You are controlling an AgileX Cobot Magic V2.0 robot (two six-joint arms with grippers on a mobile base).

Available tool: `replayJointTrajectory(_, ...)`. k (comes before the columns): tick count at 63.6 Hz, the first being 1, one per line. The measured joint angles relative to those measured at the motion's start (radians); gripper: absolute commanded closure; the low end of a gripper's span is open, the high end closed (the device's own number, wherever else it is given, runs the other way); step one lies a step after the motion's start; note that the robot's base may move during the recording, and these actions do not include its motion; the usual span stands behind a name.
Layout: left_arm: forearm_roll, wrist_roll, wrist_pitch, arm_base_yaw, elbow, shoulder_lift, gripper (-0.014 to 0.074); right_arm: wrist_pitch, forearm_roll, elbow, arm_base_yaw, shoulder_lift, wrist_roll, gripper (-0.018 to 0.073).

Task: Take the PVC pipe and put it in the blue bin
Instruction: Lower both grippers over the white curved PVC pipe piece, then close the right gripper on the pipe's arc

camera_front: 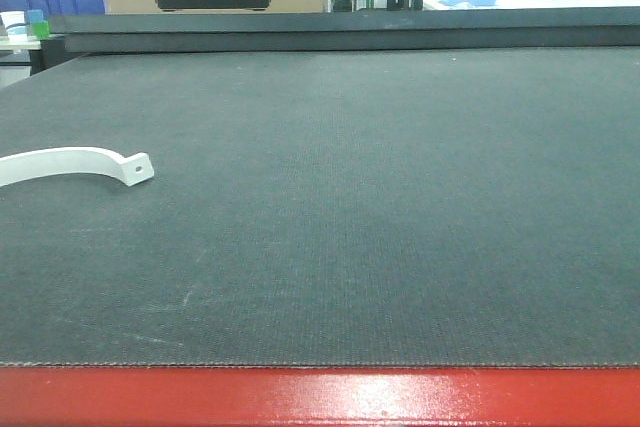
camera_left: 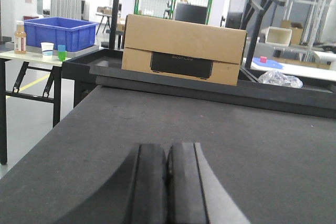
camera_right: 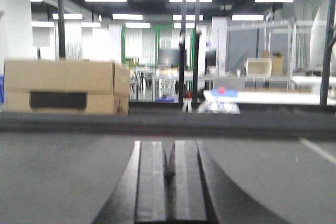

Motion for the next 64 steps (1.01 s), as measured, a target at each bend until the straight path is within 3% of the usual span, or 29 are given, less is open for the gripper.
replayJointTrajectory(11,0.023,0.000,0.197,0.000,-0.227,0.193,0.0707,0.179,0.000,-0.193,0.000,0.105,0.000,0.0721)
replayJointTrajectory(27,0.091,0.000,0.495,0.000,-0.480,0.470,0.0707,0.583,-0.002,-0.489,0.000,0.442,0.000,0.0721)
replayJointTrajectory(43,0.093,0.000,0.555,0.000,-0.521,0.648,0.0707,0.866,-0.025,-0.716,0.000,0.830,0.000,0.0721)
replayJointTrajectory(64,0.092,0.000,0.621,0.000,-0.522,0.688,0.0707,0.929,-0.008,-0.736,0.000,1.124,0.000,0.0721)
